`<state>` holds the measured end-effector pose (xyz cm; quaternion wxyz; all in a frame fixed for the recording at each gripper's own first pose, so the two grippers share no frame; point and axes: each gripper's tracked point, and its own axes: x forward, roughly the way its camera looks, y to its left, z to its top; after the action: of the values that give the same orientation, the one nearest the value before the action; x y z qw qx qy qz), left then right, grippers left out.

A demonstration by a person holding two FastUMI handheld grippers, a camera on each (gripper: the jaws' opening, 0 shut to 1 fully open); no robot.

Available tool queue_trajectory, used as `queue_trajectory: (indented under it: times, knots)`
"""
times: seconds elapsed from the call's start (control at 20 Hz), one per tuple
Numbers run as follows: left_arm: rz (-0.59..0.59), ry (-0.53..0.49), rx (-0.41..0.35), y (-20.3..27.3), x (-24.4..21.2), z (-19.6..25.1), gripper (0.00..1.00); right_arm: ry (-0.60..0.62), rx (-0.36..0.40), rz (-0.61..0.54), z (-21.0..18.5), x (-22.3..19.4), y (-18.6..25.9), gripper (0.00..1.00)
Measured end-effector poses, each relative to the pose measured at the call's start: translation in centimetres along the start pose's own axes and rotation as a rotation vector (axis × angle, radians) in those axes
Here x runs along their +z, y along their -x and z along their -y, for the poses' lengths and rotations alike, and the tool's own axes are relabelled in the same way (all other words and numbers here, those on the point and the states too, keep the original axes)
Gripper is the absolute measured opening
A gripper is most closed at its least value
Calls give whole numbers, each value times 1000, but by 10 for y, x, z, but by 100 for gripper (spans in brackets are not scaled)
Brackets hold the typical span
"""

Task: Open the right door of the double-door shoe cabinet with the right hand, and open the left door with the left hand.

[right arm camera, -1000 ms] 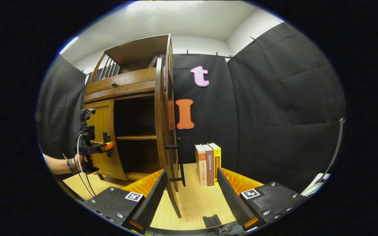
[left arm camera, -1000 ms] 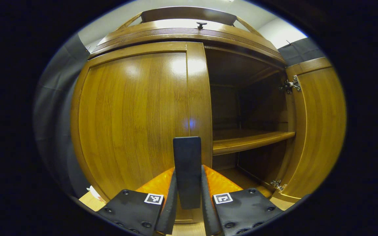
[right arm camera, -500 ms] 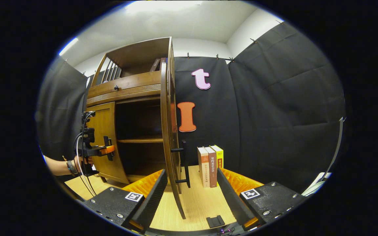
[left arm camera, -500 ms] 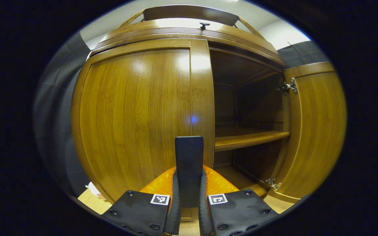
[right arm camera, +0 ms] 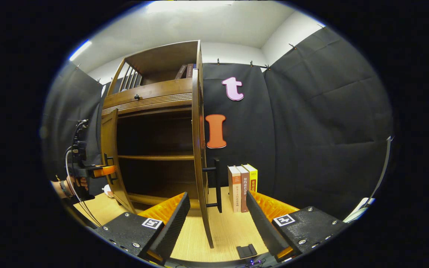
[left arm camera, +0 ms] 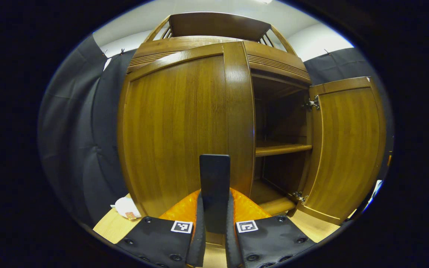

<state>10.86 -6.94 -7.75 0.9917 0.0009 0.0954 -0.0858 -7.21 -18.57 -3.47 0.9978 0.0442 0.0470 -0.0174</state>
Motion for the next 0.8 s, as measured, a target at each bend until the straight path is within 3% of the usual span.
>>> queue_trajectory:
  times: [0.25, 0.45, 0.6, 0.65, 0.8]
  knots:
    - [-10, 1, 28, 50, -1, -31, 28, 17, 14, 3, -6, 4, 0, 92]
    - [9, 3, 123, 95, 0, -78, 28, 4, 13, 12, -7, 8, -2, 92]
    - [22, -4, 194, 116, 0, -117, 22, -8, 13, 13, -6, 9, -5, 93]
    - [25, -1, 211, 123, 1, -130, 16, -10, 16, 17, -7, 11, -5, 93]
    - [54, 14, 205, 136, 9, -161, 13, -7, 15, 19, -7, 13, -8, 93]
